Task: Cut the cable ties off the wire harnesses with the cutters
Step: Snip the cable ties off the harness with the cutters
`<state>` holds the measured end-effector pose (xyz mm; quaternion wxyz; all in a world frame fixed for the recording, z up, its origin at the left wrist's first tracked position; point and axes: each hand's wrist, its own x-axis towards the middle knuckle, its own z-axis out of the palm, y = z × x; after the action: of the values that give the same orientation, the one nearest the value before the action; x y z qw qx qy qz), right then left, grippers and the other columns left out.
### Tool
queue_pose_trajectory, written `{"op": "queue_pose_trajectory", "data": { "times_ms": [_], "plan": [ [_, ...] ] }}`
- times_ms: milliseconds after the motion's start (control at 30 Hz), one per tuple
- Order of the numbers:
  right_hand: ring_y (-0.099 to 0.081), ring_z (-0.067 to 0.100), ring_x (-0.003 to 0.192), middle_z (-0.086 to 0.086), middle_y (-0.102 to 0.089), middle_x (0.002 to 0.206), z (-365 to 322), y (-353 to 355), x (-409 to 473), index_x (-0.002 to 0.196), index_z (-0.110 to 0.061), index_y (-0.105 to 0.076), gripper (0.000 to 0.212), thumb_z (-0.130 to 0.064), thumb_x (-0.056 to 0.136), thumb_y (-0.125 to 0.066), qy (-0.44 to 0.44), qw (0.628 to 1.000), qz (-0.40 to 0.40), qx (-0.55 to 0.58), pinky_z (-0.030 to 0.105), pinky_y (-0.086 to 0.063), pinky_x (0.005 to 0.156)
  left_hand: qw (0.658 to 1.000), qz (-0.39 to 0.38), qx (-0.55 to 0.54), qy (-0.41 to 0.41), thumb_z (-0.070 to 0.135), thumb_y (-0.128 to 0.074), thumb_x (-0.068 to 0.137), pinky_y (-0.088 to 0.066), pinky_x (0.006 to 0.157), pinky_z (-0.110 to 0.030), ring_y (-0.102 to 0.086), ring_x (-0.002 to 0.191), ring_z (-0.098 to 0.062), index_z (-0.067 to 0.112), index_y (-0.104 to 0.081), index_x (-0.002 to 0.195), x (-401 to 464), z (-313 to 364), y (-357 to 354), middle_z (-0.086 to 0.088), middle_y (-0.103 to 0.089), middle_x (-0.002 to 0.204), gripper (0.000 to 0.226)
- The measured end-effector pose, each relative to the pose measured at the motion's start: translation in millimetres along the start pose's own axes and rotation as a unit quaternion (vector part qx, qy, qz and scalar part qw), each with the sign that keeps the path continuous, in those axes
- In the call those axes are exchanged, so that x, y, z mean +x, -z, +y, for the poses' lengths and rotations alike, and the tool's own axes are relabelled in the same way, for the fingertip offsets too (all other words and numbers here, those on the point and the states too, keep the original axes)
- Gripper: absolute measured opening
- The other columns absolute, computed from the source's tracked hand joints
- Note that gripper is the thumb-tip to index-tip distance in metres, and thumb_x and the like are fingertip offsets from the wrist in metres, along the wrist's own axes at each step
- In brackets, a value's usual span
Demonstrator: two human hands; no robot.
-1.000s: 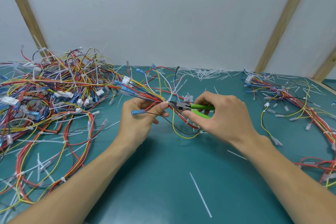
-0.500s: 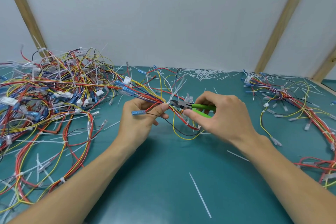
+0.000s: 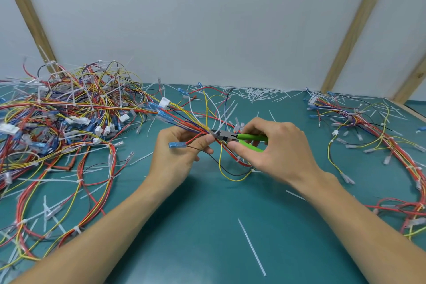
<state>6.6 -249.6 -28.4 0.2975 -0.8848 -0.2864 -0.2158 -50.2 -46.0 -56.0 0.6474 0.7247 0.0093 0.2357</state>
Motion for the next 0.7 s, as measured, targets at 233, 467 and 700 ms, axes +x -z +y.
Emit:
{"op": "queue_pose_trajectory", "data": {
  "times_ms": [233, 467, 700],
  "plan": [
    [-0.063, 0.016, 0.066, -0.01, -0.067, 0.065, 2.3, -0.2, 0.4, 0.077, -0.03, -0.063, 0.042, -0.071, 0.077, -0.062, -0.001, 0.999, -0.04, 0.004, 0.035, -0.053, 0.066, 1.0, 0.001, 0.005, 0.002, 0.013, -0.076, 0.087, -0.047, 0.05, -0.02, -0.071, 0.06, -0.018, 0.015, -0.074, 0.086, -0.9, 0.0, -1.5, 0.003, -0.078, 0.082, 0.002],
    [-0.052, 0.016, 0.056, -0.007, -0.059, 0.058, 4.9, 1.3, 2.4, 0.07, -0.024, -0.058, 0.05, -0.07, 0.086, -0.053, 0.009, 0.995, -0.091, 0.045, 0.037, -0.047, 0.059, 1.0, 0.0, -0.011, 0.001, 0.016, -0.076, 0.086, -0.047, 0.05, -0.022, -0.072, 0.063, -0.022, 0.009, -0.074, 0.087, -4.6, 0.1, -3.1, -0.002, -0.078, 0.084, 0.008],
    [-0.047, 0.019, 0.055, -0.003, -0.052, 0.056, 3.6, -0.3, 1.9, 0.067, -0.03, -0.049, 0.039, -0.053, 0.098, -0.051, 0.024, 0.992, -0.107, 0.062, 0.041, -0.044, 0.058, 1.0, 0.005, -0.018, 0.012, 0.014, -0.075, 0.087, -0.047, 0.049, -0.022, -0.072, 0.063, -0.022, 0.007, -0.074, 0.089, -5.1, -0.2, -2.7, -0.003, -0.078, 0.086, 0.007]
  ]
}}
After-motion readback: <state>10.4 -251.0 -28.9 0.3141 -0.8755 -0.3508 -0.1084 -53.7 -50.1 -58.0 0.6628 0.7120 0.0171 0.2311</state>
